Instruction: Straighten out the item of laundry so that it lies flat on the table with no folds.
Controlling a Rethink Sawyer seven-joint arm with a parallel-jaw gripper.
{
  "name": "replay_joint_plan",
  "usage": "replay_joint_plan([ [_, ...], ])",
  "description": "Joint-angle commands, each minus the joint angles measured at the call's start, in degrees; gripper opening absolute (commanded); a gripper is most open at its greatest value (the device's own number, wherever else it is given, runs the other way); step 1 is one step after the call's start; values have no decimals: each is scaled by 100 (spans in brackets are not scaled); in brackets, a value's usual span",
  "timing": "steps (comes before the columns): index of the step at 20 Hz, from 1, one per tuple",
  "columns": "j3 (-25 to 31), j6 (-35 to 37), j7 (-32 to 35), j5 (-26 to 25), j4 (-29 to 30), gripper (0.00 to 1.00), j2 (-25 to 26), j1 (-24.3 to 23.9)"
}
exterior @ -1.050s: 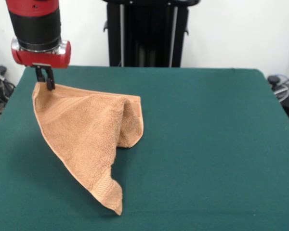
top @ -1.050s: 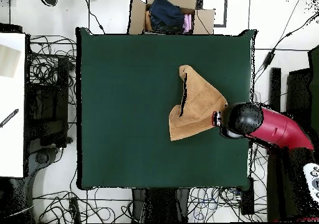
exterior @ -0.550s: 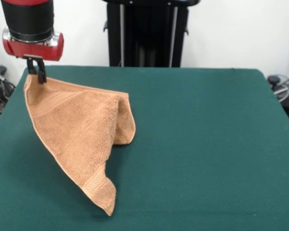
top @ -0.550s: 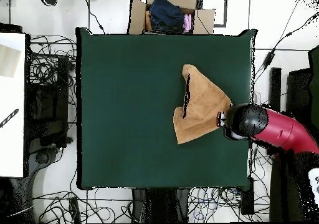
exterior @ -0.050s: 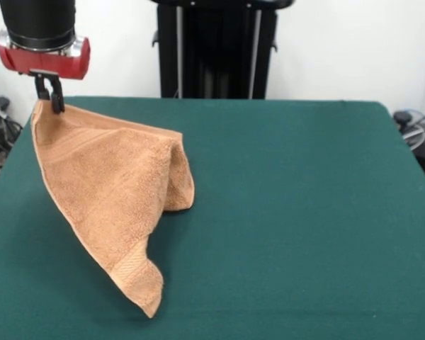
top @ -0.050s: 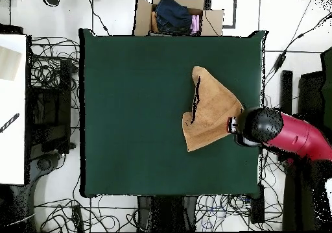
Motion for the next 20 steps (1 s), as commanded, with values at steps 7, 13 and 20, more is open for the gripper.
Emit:
replay_joint_plan([
  [7, -50, 999, -81, -167, 90, 0, -174, -105],
  [13, 1, 1189, -209, -189, 19, 0, -248, -223],
  [20, 86, 1407, -424, -212, -24, 0, -353, -428],
])
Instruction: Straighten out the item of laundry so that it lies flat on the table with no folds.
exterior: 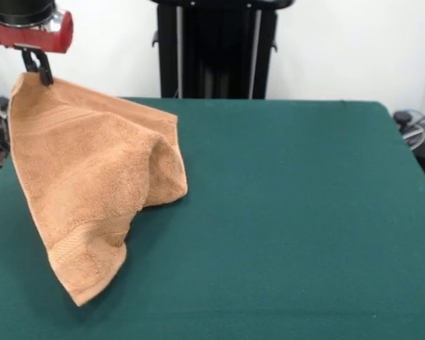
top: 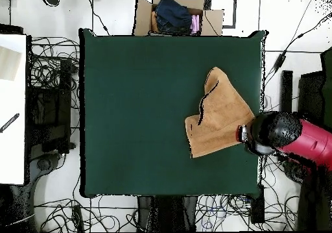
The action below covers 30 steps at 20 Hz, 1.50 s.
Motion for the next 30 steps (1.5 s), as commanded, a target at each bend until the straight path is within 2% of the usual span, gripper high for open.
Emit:
replay_joint_plan([
  [1, 92, 646, -439, -211, 20, 0, -183, -153],
  [13, 111, 158, -390, -218, 649, 0, -568, -455],
  [23, 209, 230, -542, -242, 659, 0, -644, -671],
  [30, 222, 382, -562, -307, 537, 0, -638, -637],
])
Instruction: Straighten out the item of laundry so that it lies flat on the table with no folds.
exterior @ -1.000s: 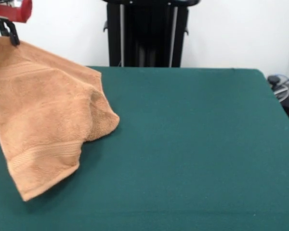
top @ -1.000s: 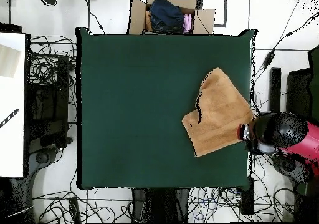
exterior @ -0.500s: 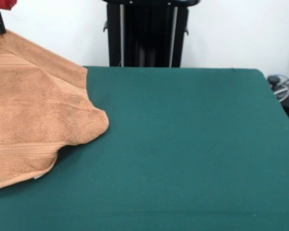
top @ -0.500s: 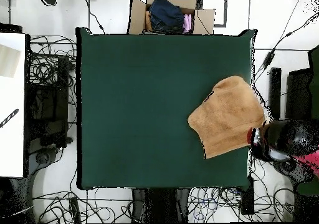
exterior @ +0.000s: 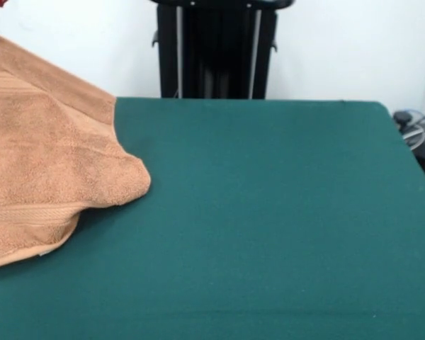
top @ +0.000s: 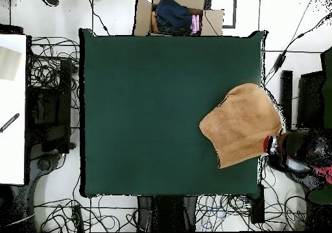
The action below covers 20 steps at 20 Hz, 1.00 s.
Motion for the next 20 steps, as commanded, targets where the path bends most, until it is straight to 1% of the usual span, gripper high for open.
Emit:
replay_joint_plan([
  [1, 212, 267, -553, -319, 448, 0, -91, 42],
  [9, 169, 425, -523, -414, 317, 0, -110, 181],
  [14, 36, 483, -109, -476, 388, 0, -97, 560],
  [20, -74, 564, 165, -500, 339, 0, 10, 916],
])
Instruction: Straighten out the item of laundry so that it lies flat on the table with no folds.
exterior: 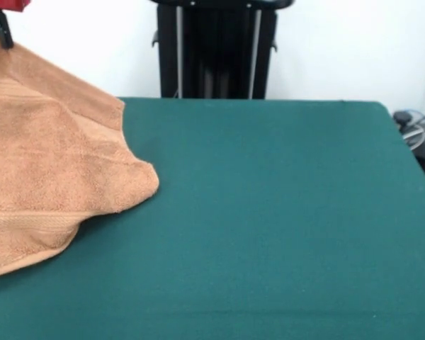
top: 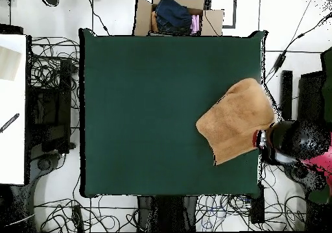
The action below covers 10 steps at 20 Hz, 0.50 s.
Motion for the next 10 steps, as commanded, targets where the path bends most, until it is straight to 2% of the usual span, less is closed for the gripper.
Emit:
replay_joint_plan([
  [1, -84, 587, 188, -489, 317, 0, 28, 548],
  [10, -180, 584, 437, -475, 348, 0, 56, 835],
])
